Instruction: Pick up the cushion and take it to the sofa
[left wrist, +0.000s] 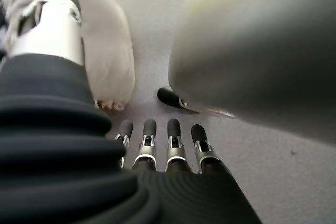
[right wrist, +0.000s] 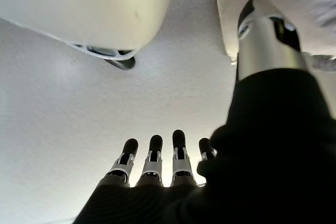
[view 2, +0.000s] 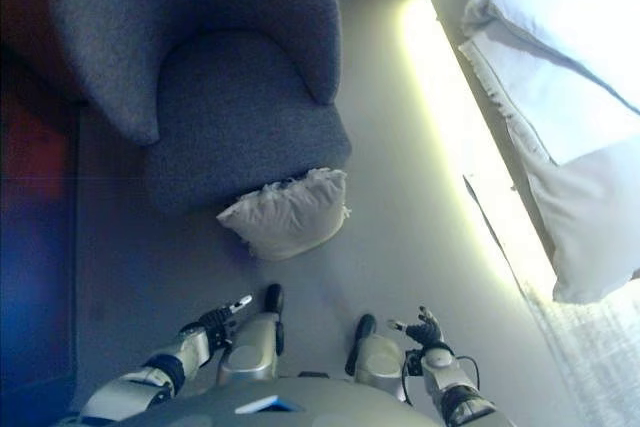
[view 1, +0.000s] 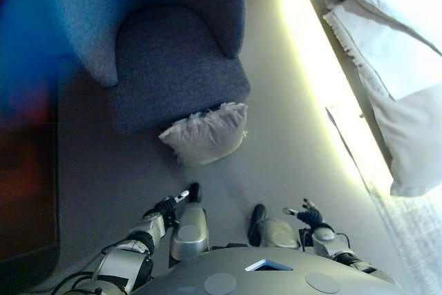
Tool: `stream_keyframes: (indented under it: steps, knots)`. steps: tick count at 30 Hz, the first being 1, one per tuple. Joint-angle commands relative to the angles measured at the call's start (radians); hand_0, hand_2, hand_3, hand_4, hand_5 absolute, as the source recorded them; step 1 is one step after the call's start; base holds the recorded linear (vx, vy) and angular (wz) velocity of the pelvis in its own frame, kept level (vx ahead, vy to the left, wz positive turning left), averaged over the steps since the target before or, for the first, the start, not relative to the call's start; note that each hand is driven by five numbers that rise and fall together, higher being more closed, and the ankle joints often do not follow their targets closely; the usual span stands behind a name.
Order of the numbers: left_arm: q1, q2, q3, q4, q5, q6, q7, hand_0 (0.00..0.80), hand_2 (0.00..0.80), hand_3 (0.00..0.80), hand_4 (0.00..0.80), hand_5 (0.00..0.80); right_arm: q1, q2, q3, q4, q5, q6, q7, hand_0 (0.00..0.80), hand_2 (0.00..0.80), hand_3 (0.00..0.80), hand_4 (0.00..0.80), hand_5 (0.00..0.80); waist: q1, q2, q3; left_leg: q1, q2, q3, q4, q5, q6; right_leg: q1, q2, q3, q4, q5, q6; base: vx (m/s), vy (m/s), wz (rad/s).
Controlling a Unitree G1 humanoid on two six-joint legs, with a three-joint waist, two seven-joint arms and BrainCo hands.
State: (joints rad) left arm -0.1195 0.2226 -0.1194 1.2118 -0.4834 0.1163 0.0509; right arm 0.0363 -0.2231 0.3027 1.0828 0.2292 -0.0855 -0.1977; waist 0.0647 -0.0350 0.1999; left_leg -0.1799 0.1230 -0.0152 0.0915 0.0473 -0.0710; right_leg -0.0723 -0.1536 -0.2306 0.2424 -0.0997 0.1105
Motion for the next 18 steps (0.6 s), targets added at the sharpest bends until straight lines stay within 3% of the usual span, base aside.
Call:
stream_keyframes:
  steps: [1, 3, 6, 11, 13, 16, 18]
  knots:
    - [0.057, 0.062, 0.018, 0.028, 0.049, 0.011, 0.048, 0.0, 0.0, 0.0, 0.0, 0.0, -0.011, 0.047, -0.022, -0.022, -0.035, -0.019, 0.022, 0.0, 0.0, 0.0, 0.0, 0.0, 0.038, -0.054, -0.013, 0.038, -0.022, 0.061, 0.091, -0.173, 0.042, -0.022, -0.181, 0.051, -0.243, 0.243, 0.094, 0.249, -0.256, 0.27]
    - [0.066, 0.067, 0.042, 0.031, 0.048, 0.01, 0.047, 0.0, 0.0, 0.0, 0.0, 0.0, -0.002, 0.04, -0.014, -0.008, -0.051, -0.018, 0.028, 0.0, 0.0, 0.0, 0.0, 0.0, 0.037, -0.048, -0.02, 0.068, -0.004, 0.047, 0.077, -0.169, 0.022, -0.003, -0.162, 0.062, -0.245, 0.207, 0.092, 0.261, -0.228, 0.35]
    - [0.085, 0.051, 0.06, 0.025, 0.039, -0.042, 0.045, 0.0, 0.0, 0.0, 0.0, 0.0, -0.004, 0.017, -0.013, 0.0, -0.048, -0.026, 0.017, 0.0, 0.0, 0.0, 0.0, 0.0, 0.045, -0.026, -0.021, 0.117, 0.027, 0.046, 0.036, -0.149, -0.016, 0.02, -0.146, 0.035, -0.257, 0.18, 0.088, 0.149, -0.125, 0.62]
    - [0.09, 0.017, 0.031, -0.023, 0.039, -0.069, 0.027, 0.0, 0.0, 0.0, 0.0, 0.0, -0.012, -0.032, -0.052, -0.016, -0.03, -0.013, -0.008, 0.0, 0.0, 0.0, 0.0, 0.0, 0.026, -0.001, -0.013, 0.101, 0.064, 0.082, 0.074, -0.141, -0.05, 0.011, -0.137, -0.012, -0.236, 0.142, 0.055, 0.023, -0.053, 0.42]
    - [0.08, 0.015, -0.023, -0.07, 0.053, -0.068, 0.043, 0.0, 0.0, 0.0, 0.0, 0.0, -0.017, -0.061, -0.065, -0.045, 0.027, -0.009, -0.019, 0.0, 0.0, 0.0, 0.0, 0.0, 0.018, 0.004, 0.012, 0.051, 0.099, 0.074, 0.097, -0.105, -0.077, 0.005, -0.138, -0.04, -0.235, 0.139, 0.049, -0.12, 0.019, 0.48]
    - [0.046, 0.027, -0.053, -0.095, 0.028, -0.057, 0.056, 0.0, 0.0, 0.0, 0.0, 0.0, -0.039, -0.084, -0.056, -0.049, 0.046, -0.039, -0.011, 0.0, 0.0, 0.0, 0.0, 0.0, 0.024, 0.017, 0.039, 0.007, 0.142, 0.04, 0.006, -0.019, -0.102, -0.004, -0.125, -0.042, -0.252, 0.131, 0.052, -0.136, 0.084, 0.43]
    - [0.02, 0.032, -0.051, -0.087, 0.024, -0.044, 0.056, 0.0, 0.0, 0.0, 0.0, 0.0, -0.052, -0.082, -0.044, -0.044, 0.069, -0.045, -0.02, 0.0, 0.0, 0.0, 0.0, 0.0, 0.029, 0.017, 0.047, -0.013, 0.137, 0.028, -0.016, -0.006, -0.1, -0.004, -0.122, -0.043, -0.26, 0.127, 0.056, -0.021, 0.12, 0.32]
